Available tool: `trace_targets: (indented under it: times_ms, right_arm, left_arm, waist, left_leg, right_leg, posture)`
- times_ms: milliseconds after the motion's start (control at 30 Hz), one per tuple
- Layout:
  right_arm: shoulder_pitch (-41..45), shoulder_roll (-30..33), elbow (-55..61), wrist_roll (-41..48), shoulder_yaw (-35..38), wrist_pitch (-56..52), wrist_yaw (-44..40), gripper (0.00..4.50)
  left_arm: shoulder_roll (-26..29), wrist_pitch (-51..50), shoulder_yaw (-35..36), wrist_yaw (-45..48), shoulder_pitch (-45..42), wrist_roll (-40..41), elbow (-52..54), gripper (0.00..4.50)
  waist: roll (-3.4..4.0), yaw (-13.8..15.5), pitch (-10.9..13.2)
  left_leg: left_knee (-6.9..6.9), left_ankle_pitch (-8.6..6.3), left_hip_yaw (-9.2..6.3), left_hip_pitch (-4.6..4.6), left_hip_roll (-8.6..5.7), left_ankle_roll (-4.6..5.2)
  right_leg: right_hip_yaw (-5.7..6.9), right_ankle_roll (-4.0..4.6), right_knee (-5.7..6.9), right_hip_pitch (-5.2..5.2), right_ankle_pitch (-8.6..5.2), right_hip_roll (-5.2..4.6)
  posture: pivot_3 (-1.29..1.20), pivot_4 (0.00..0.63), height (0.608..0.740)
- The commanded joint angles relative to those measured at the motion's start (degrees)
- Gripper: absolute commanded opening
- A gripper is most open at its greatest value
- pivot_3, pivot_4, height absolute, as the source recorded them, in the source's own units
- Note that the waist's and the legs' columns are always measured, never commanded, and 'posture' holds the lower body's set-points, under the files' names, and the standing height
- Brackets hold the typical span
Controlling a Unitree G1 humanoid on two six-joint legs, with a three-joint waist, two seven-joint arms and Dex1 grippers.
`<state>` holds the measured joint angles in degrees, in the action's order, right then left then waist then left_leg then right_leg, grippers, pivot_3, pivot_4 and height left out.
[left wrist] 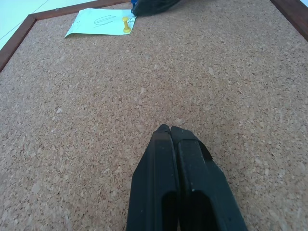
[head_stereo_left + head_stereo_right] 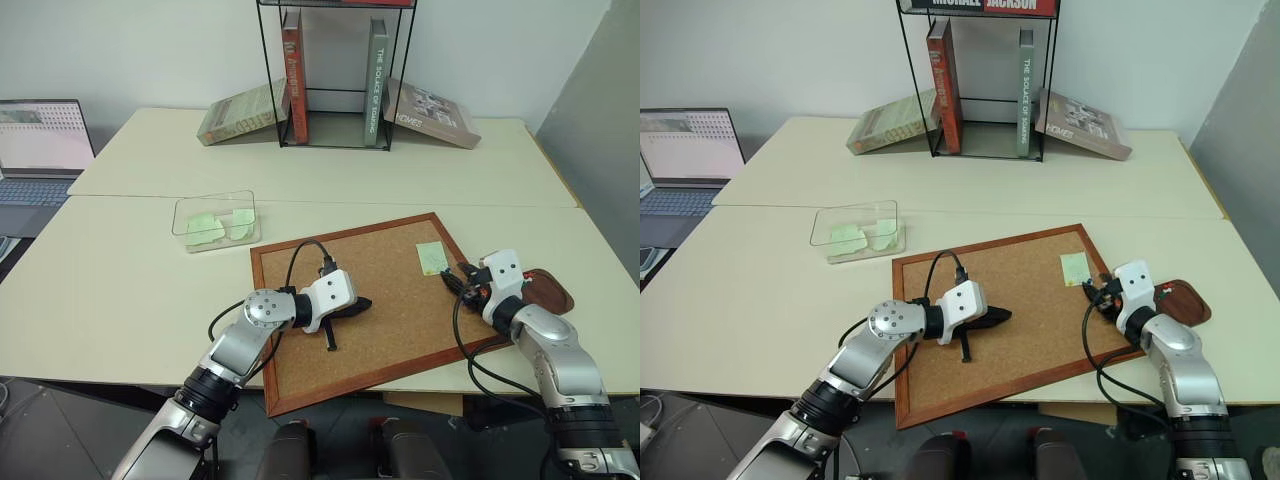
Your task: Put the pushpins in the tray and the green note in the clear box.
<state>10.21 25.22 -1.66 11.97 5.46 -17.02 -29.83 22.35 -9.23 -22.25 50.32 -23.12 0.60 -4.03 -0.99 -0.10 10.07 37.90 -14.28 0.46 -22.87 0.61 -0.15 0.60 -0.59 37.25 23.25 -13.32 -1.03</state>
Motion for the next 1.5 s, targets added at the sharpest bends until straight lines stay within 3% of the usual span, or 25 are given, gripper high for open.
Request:
trace_targets:
  times_ms: [33, 233, 800, 1233, 1500]
  right_arm:
    - [0.07, 0.00, 1.79, -0.06, 0.37, 1.28, 0.17, 1.09]
    - [-0.39, -0.15, 4.12, 0.12, 0.51, 1.61, 0.45, 0.05]
    - [-1.51, -2.14, 14.08, 3.48, 3.36, 3.03, 2.79, 0.05]
    - [-8.56, 7.01, 9.43, 2.68, 15.85, -3.38, 5.74, 0.05]
    - [-11.87, 9.37, 8.66, 1.38, 16.39, -7.76, 6.48, 0.05]
  left_arm:
    - [1.30, -1.05, -0.31, -0.81, 0.76, -2.38, -1.20, 0.00]
    - [1.51, -0.95, -0.47, -0.57, 0.85, -2.69, -1.34, 0.00]
    - [2.07, -1.13, -0.93, -0.19, 1.14, -3.46, -1.55, 0.00]
    - [2.08, -0.68, -1.13, -0.13, 1.10, -3.64, -1.94, 0.00]
    - [1.97, 0.09, -1.34, 0.13, 0.71, -3.83, -2.60, 0.00]
  waist:
    - [0.00, 0.00, 0.00]
    - [0.00, -0.01, 0.00]
    - [0.00, -0.12, 0.00]
    - [0.07, -0.22, -0.04]
    - [0.11, -0.25, -0.07]
  left_leg:
    - [0.00, 0.00, 0.00, 0.00, 0.00, 0.00]
    - [0.00, 0.00, 0.00, 0.00, 0.00, 0.00]
    - [-0.05, 0.00, 0.00, 0.02, 0.04, 0.00]
    - [-0.09, 0.00, 0.03, 0.02, 0.05, 0.00]
    - [-0.08, 0.00, 0.03, 0.04, 0.07, 0.00]
  right_leg:
    - [0.00, 0.00, 0.00, 0.00, 0.00, 0.00]
    - [-0.01, 0.02, 0.00, 0.00, -0.01, 0.00]
    - [0.02, 0.04, -0.01, 0.02, -0.03, 0.00]
    - [0.00, 0.10, -0.03, 0.01, -0.06, -0.01]
    - [0.01, 0.13, -0.03, 0.01, -0.08, 0.01]
  posture:
    - [0.00, 0.150, 0.740]
    - [0.00, 0.150, 0.740]
    - [0.00, 0.150, 0.740]
    - [0.00, 0.150, 0.740]
    - [0.00, 0.150, 0.740]
